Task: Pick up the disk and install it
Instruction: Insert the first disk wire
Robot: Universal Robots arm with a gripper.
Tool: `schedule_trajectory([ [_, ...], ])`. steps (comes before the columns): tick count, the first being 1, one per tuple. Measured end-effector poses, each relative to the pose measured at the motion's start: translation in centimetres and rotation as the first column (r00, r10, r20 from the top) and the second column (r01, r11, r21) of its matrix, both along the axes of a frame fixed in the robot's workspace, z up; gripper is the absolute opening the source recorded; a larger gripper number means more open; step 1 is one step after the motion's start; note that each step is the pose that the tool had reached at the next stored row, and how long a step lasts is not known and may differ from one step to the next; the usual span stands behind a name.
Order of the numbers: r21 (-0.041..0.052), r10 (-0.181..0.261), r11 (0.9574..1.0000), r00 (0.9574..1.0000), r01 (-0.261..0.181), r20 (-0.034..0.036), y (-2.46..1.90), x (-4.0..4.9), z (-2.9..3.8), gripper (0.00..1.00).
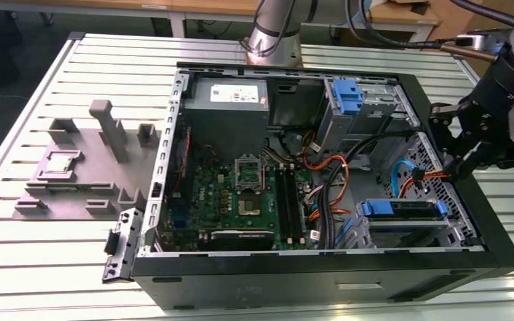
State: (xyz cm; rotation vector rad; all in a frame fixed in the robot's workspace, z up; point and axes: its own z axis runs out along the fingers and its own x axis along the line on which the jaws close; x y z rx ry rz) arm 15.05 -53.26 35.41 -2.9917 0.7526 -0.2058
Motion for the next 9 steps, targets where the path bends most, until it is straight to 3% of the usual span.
schedule_trajectory([
  [4, -0.0003, 0.033, 0.9994, 0.9993, -0.033, 0.0146, -0.02, 0.00, -0.17, 0.25],
  [5, -0.0010, 0.047, 0.9989, 0.9985, -0.047, 0.0278, -0.06, -0.01, -0.25, 0.25],
  [6, -0.0020, 0.050, 0.9987, 0.9974, -0.050, 0.0512, -0.06, -0.28, -0.35, 0.25],
  [9, -0.0025, 0.051, 0.9987, 0.9968, -0.051, 0.0620, -0.07, -0.39, -0.45, 0.25],
])
